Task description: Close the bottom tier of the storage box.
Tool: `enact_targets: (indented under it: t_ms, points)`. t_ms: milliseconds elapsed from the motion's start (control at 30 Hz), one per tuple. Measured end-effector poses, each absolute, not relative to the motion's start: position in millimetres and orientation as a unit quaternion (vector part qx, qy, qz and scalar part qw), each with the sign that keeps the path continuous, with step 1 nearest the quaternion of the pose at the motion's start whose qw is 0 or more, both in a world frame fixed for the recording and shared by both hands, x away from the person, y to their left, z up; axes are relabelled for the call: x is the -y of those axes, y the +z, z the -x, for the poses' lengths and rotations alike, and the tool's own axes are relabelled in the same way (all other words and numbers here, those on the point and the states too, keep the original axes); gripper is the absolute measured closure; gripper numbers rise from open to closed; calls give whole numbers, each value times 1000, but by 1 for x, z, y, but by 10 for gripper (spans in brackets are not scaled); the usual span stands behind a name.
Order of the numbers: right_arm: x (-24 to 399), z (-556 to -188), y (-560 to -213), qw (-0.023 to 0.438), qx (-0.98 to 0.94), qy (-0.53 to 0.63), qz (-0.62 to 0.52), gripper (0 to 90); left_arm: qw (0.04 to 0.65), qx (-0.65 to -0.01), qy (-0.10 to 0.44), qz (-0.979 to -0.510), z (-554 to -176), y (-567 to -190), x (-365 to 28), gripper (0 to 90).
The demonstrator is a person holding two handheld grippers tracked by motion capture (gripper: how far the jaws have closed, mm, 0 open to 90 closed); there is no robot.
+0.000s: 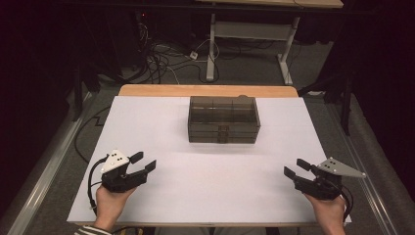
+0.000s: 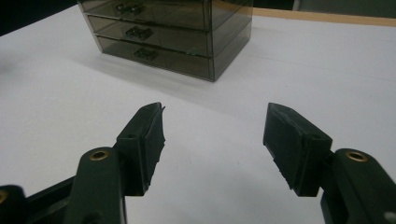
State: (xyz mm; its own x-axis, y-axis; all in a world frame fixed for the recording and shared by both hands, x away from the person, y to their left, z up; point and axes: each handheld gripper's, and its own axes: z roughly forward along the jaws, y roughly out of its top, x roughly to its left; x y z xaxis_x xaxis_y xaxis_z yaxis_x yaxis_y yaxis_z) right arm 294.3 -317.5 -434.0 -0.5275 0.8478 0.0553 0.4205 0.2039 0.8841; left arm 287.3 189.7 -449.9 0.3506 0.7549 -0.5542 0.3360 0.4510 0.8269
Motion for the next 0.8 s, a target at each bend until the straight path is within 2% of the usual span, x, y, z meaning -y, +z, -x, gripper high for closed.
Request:
enact_targets:
  t_ms: [800]
  points:
    - [327, -275, -439, 243, -733, 475, -421, 364, 663, -547, 176, -480, -267, -455, -200, 366]
